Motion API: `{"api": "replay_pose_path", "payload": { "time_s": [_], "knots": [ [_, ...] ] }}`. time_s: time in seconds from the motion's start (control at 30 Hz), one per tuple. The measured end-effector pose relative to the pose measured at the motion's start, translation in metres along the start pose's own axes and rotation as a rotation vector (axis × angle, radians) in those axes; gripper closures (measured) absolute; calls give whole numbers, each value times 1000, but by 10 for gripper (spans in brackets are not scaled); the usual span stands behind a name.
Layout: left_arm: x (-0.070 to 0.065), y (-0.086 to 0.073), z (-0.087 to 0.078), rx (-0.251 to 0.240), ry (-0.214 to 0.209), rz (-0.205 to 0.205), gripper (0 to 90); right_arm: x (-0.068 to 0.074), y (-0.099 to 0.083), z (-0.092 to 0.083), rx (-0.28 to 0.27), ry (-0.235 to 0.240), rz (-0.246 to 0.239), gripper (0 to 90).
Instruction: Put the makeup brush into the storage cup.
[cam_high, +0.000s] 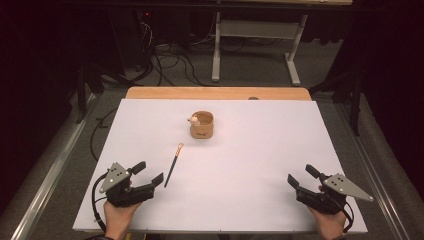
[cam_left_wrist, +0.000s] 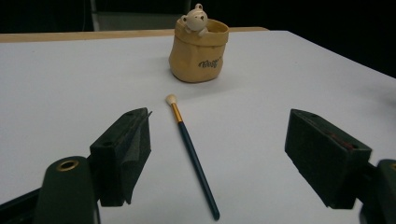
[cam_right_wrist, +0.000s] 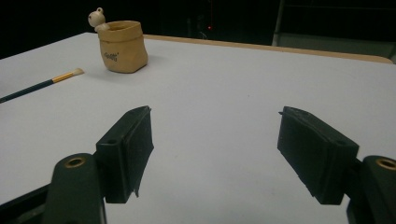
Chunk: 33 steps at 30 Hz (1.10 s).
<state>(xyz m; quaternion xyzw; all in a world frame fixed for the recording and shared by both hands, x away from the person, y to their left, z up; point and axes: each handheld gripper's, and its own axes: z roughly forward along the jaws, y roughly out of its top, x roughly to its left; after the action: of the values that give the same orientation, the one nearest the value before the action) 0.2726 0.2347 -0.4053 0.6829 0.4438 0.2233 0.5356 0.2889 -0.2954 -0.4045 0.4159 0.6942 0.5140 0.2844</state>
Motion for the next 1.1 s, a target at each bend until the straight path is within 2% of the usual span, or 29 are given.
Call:
{"api": "replay_pose_path", "payload": {
  "time_s": [0.7,1.1],
  "knots": [
    [-2,0,-1,13,4,14,237,0,0,0,7,1,4,288],
    [-2,1,-6,-1,-18,-4,232,1,-1,3,28,-3,-6,293]
  ]
}}
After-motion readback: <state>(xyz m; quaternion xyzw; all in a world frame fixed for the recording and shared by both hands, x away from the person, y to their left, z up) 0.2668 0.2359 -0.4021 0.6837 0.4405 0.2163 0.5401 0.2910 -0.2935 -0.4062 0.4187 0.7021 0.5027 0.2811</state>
